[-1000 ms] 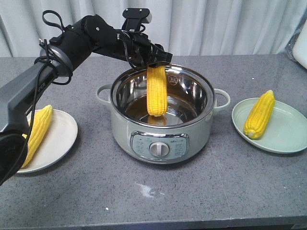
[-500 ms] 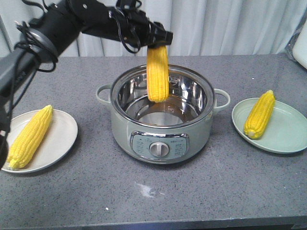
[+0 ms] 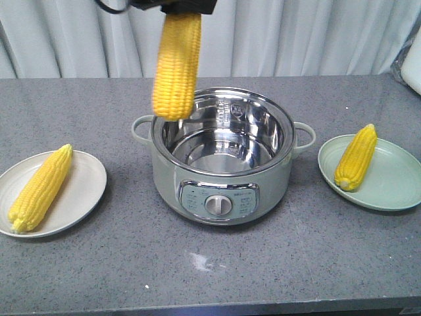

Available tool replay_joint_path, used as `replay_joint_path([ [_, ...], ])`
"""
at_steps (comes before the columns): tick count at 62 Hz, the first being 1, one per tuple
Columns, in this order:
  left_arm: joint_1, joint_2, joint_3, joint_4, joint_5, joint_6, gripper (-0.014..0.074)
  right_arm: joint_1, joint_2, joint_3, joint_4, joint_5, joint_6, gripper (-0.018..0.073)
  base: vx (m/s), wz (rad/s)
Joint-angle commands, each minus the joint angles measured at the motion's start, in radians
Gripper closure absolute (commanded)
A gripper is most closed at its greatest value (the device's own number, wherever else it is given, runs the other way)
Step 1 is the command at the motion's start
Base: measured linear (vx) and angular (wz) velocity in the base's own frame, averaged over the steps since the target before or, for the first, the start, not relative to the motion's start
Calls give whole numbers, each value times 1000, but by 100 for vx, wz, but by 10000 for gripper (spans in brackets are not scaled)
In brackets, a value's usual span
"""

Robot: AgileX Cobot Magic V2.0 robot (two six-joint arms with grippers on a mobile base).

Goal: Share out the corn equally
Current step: 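Lift the last cob out of the pot with the left gripper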

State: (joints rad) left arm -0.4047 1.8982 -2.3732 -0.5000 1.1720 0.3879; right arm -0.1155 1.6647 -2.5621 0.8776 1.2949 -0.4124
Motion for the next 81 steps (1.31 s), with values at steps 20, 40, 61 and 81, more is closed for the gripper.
replay_joint_path([
  [20,-7,-194,-26,18,80,-130,605,-3,-7,-14,226,-6,141,561,0,0],
  [40,-7,-223,-26,22,80,-134,605,-3,19,-14,221,-6,167,561,0,0],
  [61,-7,-223,-26,22,80,-135,605,-3,19,-14,221,-6,167,561,0,0],
  [81,-7,-223,-26,22,80,-134,605,-3,19,-14,221,-6,167,561,0,0],
])
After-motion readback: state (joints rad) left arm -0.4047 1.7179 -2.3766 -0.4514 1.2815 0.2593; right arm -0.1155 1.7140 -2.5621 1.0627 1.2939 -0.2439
